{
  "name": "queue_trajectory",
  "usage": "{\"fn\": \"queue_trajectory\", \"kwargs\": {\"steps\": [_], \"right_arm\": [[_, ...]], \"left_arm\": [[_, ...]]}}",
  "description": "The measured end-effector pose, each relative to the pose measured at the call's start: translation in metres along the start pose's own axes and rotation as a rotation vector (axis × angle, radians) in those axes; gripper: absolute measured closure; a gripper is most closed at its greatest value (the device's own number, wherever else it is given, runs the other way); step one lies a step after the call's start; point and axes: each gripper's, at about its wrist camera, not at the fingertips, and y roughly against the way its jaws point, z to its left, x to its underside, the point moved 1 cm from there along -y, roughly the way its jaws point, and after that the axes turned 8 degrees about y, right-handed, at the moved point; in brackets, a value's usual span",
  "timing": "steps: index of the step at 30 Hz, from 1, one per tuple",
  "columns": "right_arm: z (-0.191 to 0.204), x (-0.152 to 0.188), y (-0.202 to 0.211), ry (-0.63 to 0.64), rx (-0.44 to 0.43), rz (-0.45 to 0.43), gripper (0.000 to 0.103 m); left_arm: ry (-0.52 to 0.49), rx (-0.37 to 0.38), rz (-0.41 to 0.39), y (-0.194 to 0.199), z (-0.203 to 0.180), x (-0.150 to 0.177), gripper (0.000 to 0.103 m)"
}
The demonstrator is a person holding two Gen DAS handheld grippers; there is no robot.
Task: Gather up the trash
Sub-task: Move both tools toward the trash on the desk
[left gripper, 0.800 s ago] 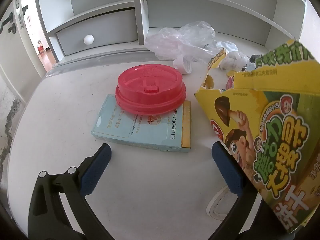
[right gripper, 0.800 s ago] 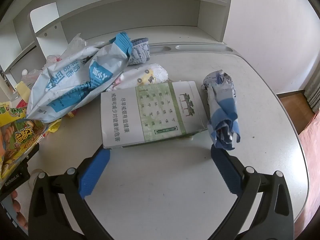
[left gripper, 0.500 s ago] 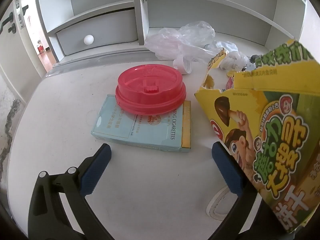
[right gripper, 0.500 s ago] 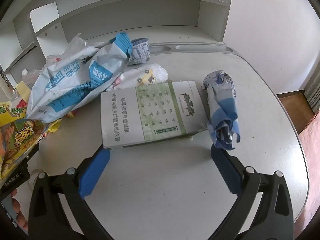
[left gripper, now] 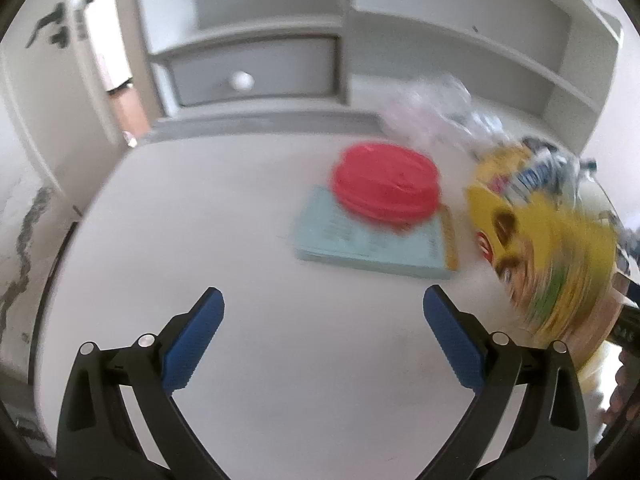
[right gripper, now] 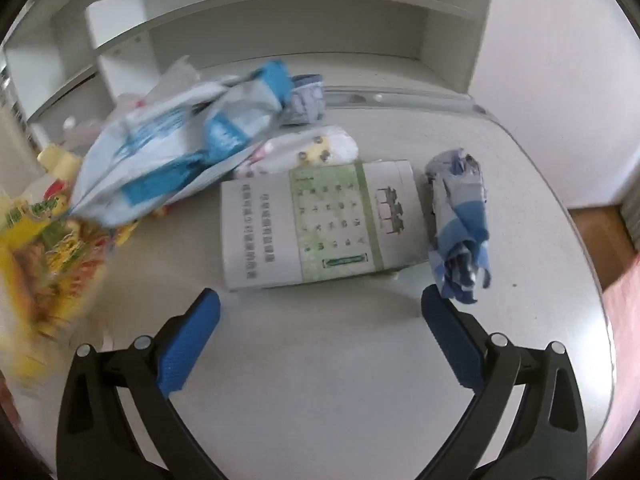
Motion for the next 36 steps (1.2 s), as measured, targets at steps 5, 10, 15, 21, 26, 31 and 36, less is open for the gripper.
{"fn": "queue_trajectory", "kwargs": {"steps": [5,10,15,21,26,31,36], "right_arm": [[0.006,0.001,0.051,0.022,0.012,-0.200,0.006],[-0.003,-0.002,0.078,0.004,-0.050,-0.293,0.006],[-0.006,0.003,0.081,-0.008,-0.084,-0.297,0.006],[-0.011,0.011,0.074,-0.009,-0.087,-0.272,0.006],[-0.024,0.016,0.072,-0.045,-0.084,-0.258,0.006],[-0.027,0.020,0.067,-0.057,-0.104,-0.240,0.006],[-0.028,0.021,0.065,-0.060,-0.114,-0.239,0.006]], "left_arm": [[0.026,-0.011,-0.040,0.018,0.021,-0.010,0.006],[0.034,-0.014,-0.069,0.035,0.029,-0.010,0.006],[0.020,-0.016,-0.076,0.043,0.026,-0.006,0.006],[0.021,-0.026,-0.066,0.046,0.021,-0.003,0.006],[0.009,-0.033,-0.067,0.049,0.018,0.000,0.006],[-0.007,-0.041,-0.074,0.052,0.012,0.002,0.006],[-0.011,-0.042,-0.071,0.053,0.010,0.002,0.006]]}}
